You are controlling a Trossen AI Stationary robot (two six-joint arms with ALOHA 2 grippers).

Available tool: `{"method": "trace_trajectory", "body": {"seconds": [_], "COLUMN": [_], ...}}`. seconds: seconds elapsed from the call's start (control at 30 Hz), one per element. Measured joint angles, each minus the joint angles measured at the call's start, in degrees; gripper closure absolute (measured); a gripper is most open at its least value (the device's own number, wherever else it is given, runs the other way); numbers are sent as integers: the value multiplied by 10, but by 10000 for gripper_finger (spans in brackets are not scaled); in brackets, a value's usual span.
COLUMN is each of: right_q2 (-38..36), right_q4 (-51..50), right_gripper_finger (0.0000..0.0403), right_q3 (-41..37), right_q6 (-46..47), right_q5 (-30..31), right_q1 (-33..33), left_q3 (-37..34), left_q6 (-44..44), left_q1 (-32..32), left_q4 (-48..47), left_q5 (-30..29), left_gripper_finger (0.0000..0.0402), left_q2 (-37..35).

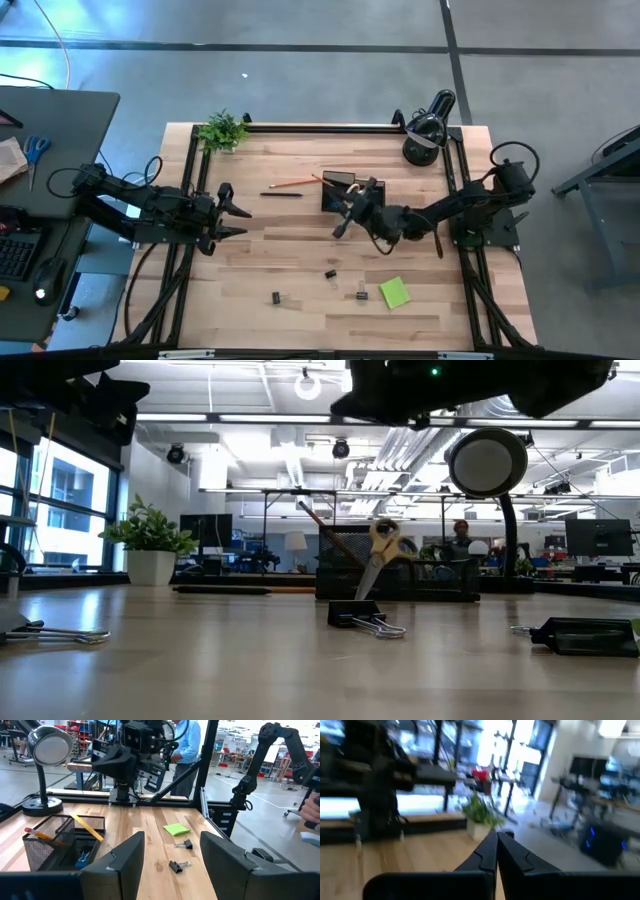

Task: Pick and place office supplies into organizer
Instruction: Put the yellow scissors into the desk organizer

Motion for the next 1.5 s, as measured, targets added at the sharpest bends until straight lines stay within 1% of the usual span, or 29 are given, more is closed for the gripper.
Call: {"method": "trace_trajectory", "body": {"seconds": [0.07, 0.17, 0.3, 0.37, 0.5, 0.63, 0.73, 0.87, 0.97, 1.03, 1.13, 1.27, 1.37, 1.5], "right_q2": [-14, -36, -50, -49, -27, 0, 18, 48, 74, 90, 108, 116, 116, 116], "right_q4": [-53, -146, -268, -338, -460, -532, -550, -540, -522, -493, -443, -395, -383, -390], "right_gripper_finger": [383, 356, 315, 297, 266, 240, 222, 204, 191, 182, 170, 162, 164, 164], "right_q3": [0, 0, 0, 0, 0, 0, -2, -8, -8, -9, -9, -9, -9, -9], "right_q6": [63, 190, 362, 452, 636, 746, 808, 861, 872, 866, 831, 789, 776, 781], "right_q5": [35, 80, 115, 106, 60, 55, 52, 42, 40, 39, 26, 13, 20, 23], "right_q1": [17, 44, 72, 79, 79, 79, 76, 76, 72, 66, 58, 53, 53, 45], "left_q3": [0, 0, 0, 0, 0, 0, 0, 0, 0, 0, 0, 0, 0, 0], "left_q6": [-1, -1, -2, -3, -12, -12, -12, -12, -12, -12, -12, -12, -12, -12], "left_q1": [0, 0, 0, 0, 0, 0, 0, 0, 0, 0, 0, 0, 0, 0], "left_q4": [0, 1, 5, 5, 6, 5, 5, 5, 5, 5, 5, 5, 5, 5], "left_q5": [0, 0, 0, 0, 0, 0, 0, 0, 0, 1, 1, 2, 2, 2], "left_gripper_finger": [218, 218, 218, 218, 218, 218, 218, 218, 218, 218, 218, 218, 218, 218], "left_q2": [0, 0, 0, 0, 0, 0, 0, 0, 0, 0, 0, 0, 0, 0]}}
